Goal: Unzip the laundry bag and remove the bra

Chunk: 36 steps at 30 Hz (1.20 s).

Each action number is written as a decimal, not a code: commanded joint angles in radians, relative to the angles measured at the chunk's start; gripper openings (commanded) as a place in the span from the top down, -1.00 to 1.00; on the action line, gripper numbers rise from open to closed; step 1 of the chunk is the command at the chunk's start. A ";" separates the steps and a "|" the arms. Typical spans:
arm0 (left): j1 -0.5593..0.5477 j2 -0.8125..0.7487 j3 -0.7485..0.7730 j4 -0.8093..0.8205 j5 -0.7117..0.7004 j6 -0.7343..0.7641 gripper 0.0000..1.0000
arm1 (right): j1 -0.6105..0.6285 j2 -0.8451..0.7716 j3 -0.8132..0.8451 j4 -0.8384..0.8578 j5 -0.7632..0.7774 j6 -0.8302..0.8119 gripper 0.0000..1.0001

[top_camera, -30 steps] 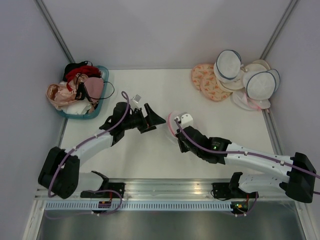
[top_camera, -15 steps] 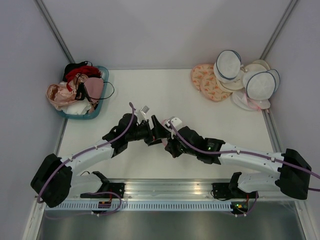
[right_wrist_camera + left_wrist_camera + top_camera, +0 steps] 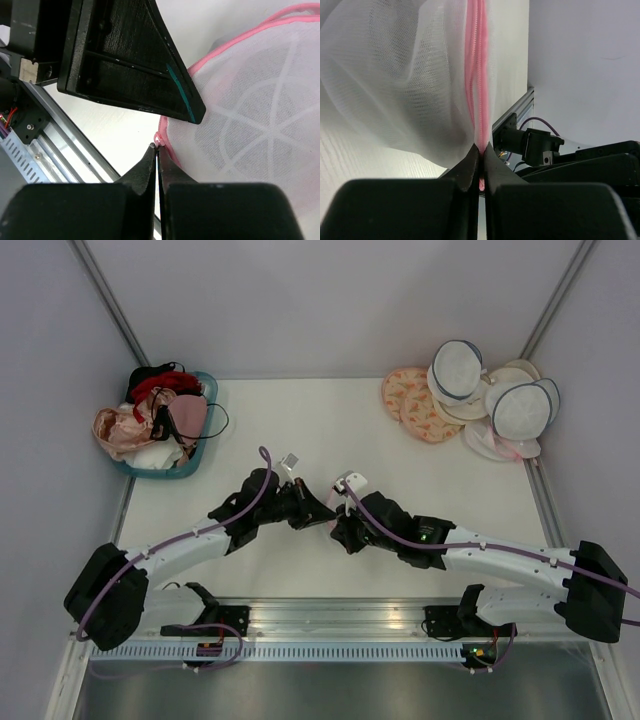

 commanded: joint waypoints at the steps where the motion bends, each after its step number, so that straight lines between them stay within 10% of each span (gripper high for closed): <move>1: -0.004 0.022 0.008 0.044 -0.029 0.010 0.95 | -0.001 -0.023 0.004 -0.013 0.018 0.000 0.99; 19: 0.215 0.046 0.137 -0.102 0.135 0.190 0.95 | -0.011 -0.069 0.019 -0.409 0.465 0.129 0.99; 28: 0.243 0.339 0.393 0.090 0.317 0.194 0.94 | -0.011 -0.092 -0.001 -0.239 0.283 0.072 0.99; 29: 0.244 0.365 0.431 0.093 0.324 0.184 0.75 | -0.011 -0.101 -0.005 -0.224 0.268 0.068 0.99; 30: 0.247 0.385 0.444 0.096 0.339 0.162 -0.02 | -0.011 -0.116 -0.004 -0.214 0.255 0.068 0.99; 33: 0.240 0.347 0.410 0.018 0.281 0.151 -0.97 | -0.010 -0.135 0.002 -0.197 0.229 0.062 0.99; 36: 0.230 0.212 0.321 -0.080 0.182 0.176 -0.99 | -0.011 -0.138 0.002 -0.165 0.199 0.049 0.99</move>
